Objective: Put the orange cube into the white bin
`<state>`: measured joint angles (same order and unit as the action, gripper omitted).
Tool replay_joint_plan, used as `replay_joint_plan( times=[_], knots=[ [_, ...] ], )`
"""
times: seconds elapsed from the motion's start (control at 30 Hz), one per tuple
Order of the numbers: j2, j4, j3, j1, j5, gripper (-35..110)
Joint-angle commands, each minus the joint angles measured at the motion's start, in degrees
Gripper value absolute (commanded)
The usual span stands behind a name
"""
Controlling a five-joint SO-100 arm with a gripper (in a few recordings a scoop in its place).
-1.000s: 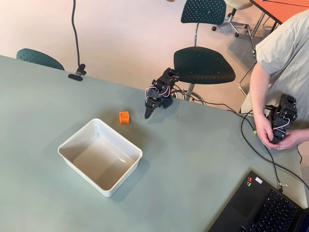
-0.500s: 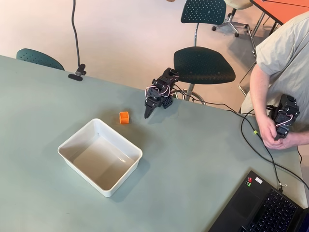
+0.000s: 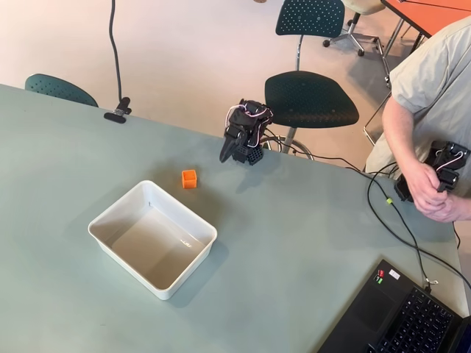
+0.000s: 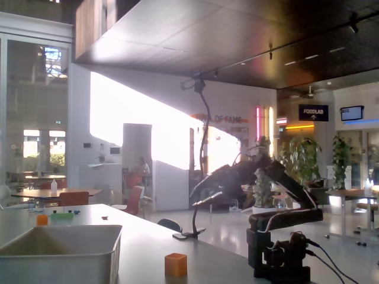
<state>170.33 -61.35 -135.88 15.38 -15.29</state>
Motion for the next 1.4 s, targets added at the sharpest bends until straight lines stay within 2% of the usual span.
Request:
replay_joint_plan(
  times=[0.0, 0.2, 0.43, 0.87, 1.17, 1.37],
  knots=[
    [-13.9, -1.7, 9.8, 1.7, -0.2, 8],
    [-40.1, -14.6, 33.1, 8.0, -1.6, 8],
    [-61.0, -26.9, 50.3, 15.6, -12.0, 8],
    [-73.1, -27.4, 53.0, 15.7, -28.0, 8],
    [-80.8, -27.7, 52.7, 17.8, -27.0, 8],
    [-81.0, -27.9, 53.0, 20.2, -20.9, 8]
  ],
)
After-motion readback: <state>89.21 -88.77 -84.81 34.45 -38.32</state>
